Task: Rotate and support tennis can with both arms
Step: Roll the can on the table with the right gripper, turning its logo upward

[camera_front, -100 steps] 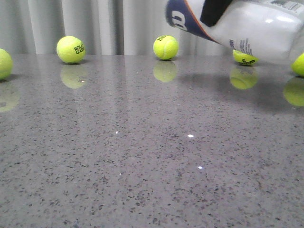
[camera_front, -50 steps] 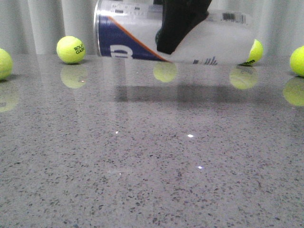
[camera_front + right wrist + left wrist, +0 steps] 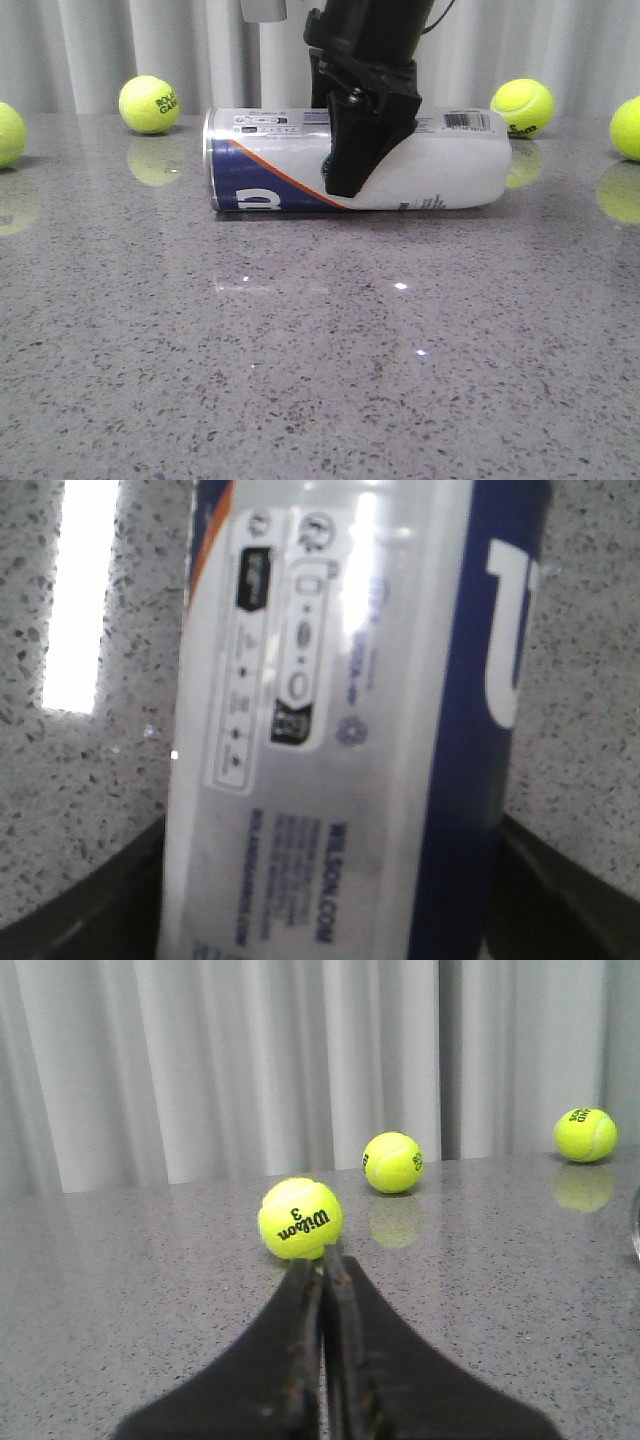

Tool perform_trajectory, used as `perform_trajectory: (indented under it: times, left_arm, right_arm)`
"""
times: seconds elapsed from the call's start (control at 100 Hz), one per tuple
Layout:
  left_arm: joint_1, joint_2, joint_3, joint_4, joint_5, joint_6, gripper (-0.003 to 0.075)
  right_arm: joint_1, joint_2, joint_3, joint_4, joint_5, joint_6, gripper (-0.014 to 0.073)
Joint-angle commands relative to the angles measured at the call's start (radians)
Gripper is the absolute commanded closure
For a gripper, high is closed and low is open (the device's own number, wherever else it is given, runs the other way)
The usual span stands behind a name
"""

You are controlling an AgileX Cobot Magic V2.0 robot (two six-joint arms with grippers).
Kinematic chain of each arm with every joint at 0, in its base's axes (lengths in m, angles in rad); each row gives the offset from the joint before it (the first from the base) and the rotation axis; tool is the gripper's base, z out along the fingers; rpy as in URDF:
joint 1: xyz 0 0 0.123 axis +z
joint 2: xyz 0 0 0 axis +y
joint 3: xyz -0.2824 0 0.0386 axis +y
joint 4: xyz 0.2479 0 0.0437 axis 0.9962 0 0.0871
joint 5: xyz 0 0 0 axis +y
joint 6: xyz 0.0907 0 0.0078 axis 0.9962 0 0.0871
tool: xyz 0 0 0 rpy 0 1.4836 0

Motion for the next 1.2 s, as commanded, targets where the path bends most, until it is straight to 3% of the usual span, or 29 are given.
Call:
perform_trajectory:
  times: [0.0,0.18,0.33,1.19]
  left_arm:
    - [0.004,-0.037,0.048,-0.001,-0.082,-0.010,0.0741]
    - [0.004,-0.037,0.048,-0.001,-0.082,-0.010,0.0741]
    - [0.004,-0.037,0.048,-0.001,-0.082,-0.010,0.0741]
    - [0.004,-0.037,0.048,-0.001,-0.082,-0.010,0.0741]
  right_arm:
    - [-0.001,-0.050,-0.033,0.007,-0.011,-0.009,0.0241]
    - [-0.001,-0.050,-0.033,0.007,0.001,-0.008,0.0034]
    - [-0.001,-0.050,-0.033,0.007,0.001,-0.008,-0.0059]
    - [-0.001,-0.119,-0.033,0.000,0.025,-0.006,-0.0063]
